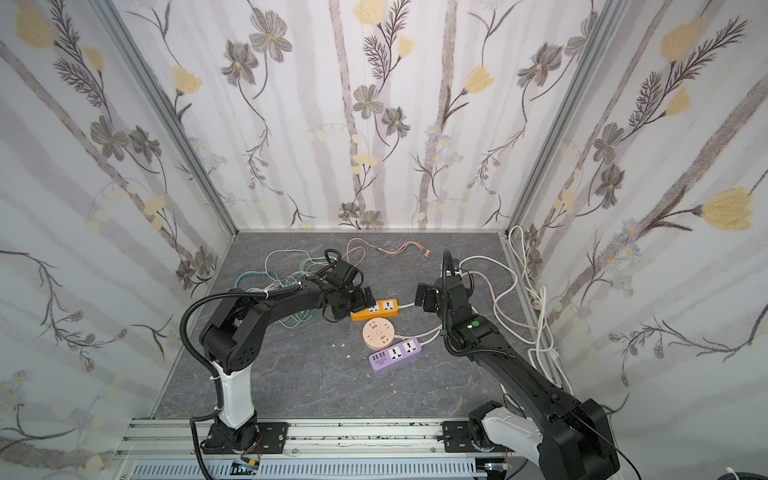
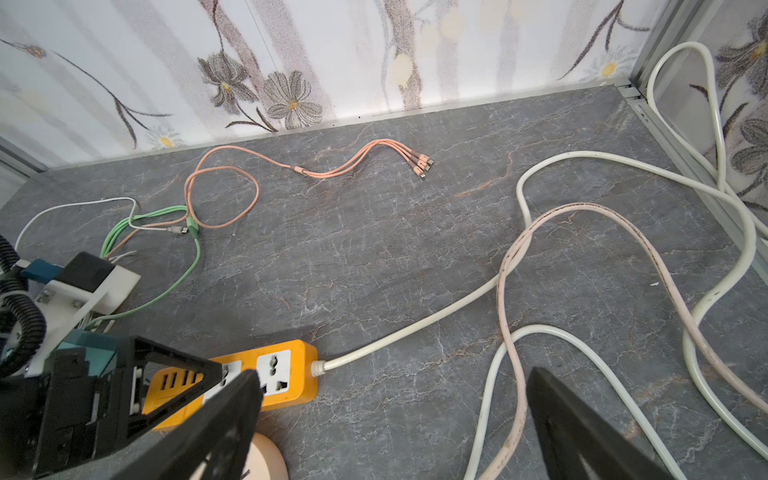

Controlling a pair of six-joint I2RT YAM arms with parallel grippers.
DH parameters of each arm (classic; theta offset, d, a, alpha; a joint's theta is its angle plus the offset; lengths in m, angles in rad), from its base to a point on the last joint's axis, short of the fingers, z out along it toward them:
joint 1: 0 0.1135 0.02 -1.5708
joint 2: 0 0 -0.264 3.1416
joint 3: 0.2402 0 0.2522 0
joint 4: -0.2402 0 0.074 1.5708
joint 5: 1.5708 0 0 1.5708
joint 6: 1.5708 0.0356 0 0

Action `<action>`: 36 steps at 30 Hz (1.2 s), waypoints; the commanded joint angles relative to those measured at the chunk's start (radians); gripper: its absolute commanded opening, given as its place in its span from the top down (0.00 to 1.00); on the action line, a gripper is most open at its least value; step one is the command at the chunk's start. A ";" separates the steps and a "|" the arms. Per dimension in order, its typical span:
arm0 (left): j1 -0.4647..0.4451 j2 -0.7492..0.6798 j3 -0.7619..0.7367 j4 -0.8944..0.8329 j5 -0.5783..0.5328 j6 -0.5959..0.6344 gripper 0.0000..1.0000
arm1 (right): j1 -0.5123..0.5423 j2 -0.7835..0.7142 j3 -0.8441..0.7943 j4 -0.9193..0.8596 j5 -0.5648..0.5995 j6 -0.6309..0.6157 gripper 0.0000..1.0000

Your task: Insert the plug

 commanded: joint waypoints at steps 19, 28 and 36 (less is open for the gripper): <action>0.004 -0.068 0.242 -0.539 -0.341 0.395 0.00 | -0.025 -0.038 -0.061 0.044 0.002 0.067 0.00; 0.072 0.035 0.365 -0.749 -0.476 0.393 0.11 | -0.028 -0.070 -0.060 0.038 0.065 0.106 0.01; 0.123 0.108 0.387 -0.714 -0.443 0.405 0.23 | -0.028 -0.073 -0.057 -0.019 0.136 0.104 0.01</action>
